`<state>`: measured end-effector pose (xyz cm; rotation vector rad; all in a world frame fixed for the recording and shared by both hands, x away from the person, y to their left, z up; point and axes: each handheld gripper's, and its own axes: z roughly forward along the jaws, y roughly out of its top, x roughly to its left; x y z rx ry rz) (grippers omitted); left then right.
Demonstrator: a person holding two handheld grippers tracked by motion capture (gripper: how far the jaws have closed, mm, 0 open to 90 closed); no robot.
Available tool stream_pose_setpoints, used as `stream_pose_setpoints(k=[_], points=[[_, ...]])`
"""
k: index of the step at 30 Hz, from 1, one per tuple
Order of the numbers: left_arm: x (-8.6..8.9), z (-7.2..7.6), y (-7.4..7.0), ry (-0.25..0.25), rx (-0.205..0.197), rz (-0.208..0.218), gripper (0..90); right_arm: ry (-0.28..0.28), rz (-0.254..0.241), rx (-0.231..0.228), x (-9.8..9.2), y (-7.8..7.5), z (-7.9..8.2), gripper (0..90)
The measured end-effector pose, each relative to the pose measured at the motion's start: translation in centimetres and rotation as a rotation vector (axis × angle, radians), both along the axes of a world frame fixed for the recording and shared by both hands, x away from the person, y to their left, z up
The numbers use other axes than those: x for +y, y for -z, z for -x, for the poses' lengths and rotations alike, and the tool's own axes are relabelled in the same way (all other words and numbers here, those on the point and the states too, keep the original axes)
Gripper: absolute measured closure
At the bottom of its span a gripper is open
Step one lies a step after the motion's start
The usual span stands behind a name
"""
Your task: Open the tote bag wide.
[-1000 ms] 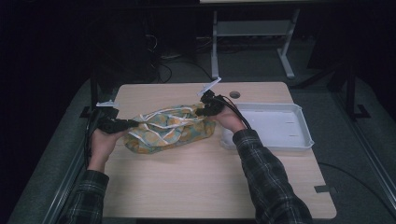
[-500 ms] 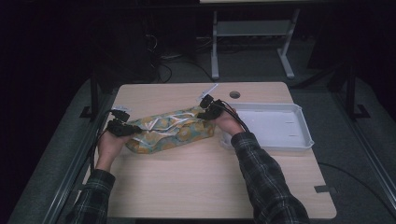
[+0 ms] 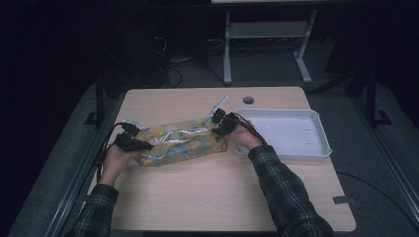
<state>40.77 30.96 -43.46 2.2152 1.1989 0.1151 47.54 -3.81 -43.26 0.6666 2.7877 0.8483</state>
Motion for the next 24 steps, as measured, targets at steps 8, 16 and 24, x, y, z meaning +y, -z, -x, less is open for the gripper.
stream_pose_setpoints(k=[8,16,24], points=[[0.2,2.9,-0.3,0.06,0.045,0.024,88.7,-0.065,0.001,0.001,-0.4,0.0,2.4,88.3],[0.1,5.9,-0.1,0.101,0.073,0.025,87.0,-0.114,-0.017,0.011,-0.5,0.1,4.0,88.0],[1.1,6.6,-1.4,0.067,0.0,0.061,67.2,-0.045,-0.098,0.003,-2.4,-0.6,4.4,71.3]])
